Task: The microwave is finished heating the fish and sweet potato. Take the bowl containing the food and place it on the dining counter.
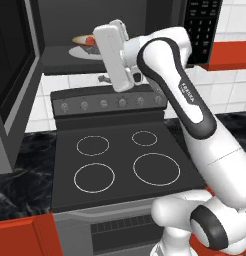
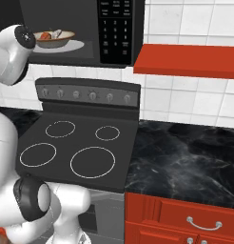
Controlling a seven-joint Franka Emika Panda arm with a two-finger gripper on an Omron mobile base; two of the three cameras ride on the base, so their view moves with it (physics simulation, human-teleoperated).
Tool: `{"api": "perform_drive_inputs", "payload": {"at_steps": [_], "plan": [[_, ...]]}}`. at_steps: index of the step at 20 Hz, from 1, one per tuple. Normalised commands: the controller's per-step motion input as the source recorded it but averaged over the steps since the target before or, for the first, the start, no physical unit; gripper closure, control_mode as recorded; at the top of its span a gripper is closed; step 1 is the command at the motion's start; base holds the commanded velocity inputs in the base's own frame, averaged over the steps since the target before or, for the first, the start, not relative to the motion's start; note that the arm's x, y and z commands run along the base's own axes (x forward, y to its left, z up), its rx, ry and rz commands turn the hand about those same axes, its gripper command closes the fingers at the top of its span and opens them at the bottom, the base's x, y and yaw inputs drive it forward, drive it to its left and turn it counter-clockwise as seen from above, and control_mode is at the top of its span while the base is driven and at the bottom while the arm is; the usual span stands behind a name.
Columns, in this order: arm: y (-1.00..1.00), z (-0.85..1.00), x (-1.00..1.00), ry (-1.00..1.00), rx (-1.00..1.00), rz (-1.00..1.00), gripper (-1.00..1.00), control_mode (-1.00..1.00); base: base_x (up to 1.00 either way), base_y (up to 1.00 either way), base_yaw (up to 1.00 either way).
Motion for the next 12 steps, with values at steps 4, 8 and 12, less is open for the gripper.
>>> {"api": "perform_drive_inputs", "payload": {"at_steps": [4,8,12], "plan": [[-1.0,0.15,0.0,0.05,0.0,-0.06,-1.0,-1.0,0.0,0.0,0.0],[-1.0,0.12,0.13,0.06,0.0,-0.07,-1.0,-1.0,0.0,0.0,0.0],[-1.0,0.0,0.47,0.02,-0.02,-0.2,-1.0,-1.0,0.0,0.0,0.0]]}}
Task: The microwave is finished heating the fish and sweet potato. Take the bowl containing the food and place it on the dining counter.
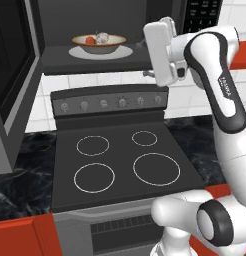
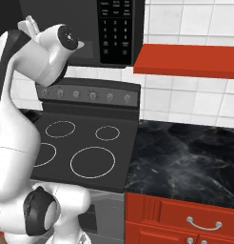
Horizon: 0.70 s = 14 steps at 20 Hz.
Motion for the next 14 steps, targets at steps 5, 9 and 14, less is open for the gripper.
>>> {"api": "perform_drive_inputs", "payload": {"at_steps": [5,9,14], "plan": [[-0.41,0.0,0.75,0.0,-0.01,-0.19,-1.0,-1.0,0.0,0.0,0.0],[0.0,0.0,0.56,0.02,0.0,-0.06,-1.0,-1.0,0.0,0.0,0.0],[0.0,0.0,0.69,0.03,0.0,-0.04,-1.0,-1.0,0.0,0.0,0.0]]}}
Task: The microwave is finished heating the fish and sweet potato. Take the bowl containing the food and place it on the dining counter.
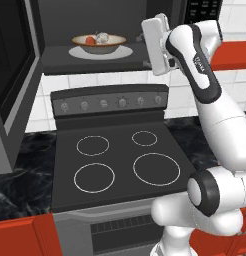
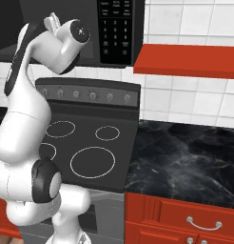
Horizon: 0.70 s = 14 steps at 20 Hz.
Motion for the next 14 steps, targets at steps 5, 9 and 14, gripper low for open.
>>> {"api": "perform_drive_inputs", "payload": {"at_steps": [5,9,14], "plan": [[0.0,0.0,0.57,0.08,0.0,-0.02,-1.0,-1.0,0.0,0.0,0.0],[0.01,0.0,0.58,0.1,0.0,-0.03,-1.0,-1.0,0.0,0.0,0.0],[0.03,0.0,0.54,0.11,0.0,-0.03,-1.0,-1.0,0.0,0.0,0.0]]}}
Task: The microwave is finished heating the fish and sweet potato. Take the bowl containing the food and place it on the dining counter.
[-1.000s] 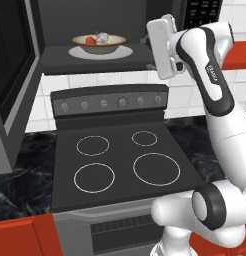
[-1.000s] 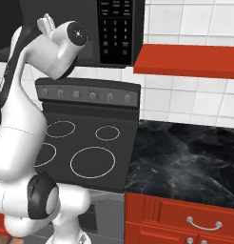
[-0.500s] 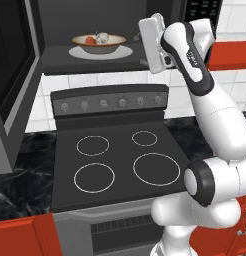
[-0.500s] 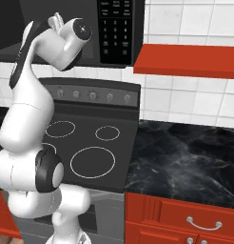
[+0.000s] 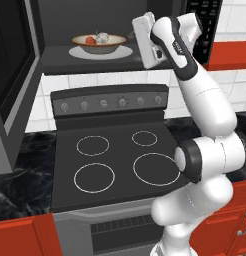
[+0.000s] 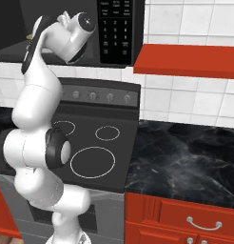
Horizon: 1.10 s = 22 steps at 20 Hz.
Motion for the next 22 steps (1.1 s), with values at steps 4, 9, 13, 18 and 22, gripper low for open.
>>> {"api": "perform_drive_inputs", "payload": {"at_steps": [4,9,13,18,22], "plan": [[0.13,0.0,0.48,0.09,0.0,-0.04,-1.0,-1.0,0.0,0.0,0.0],[0.38,0.0,0.43,0.04,-0.01,-0.05,-1.0,-1.0,0.0,0.0,0.0],[0.35,0.0,0.55,0.03,-0.02,-0.05,-1.0,-1.0,0.0,0.0,0.0],[0.23,-0.07,0.65,0.03,-0.03,-0.03,-1.0,-1.0,0.0,0.0,0.0],[0.19,-0.14,0.62,0.03,-0.04,-0.01,-1.0,-1.0,0.0,0.0,0.0]]}}
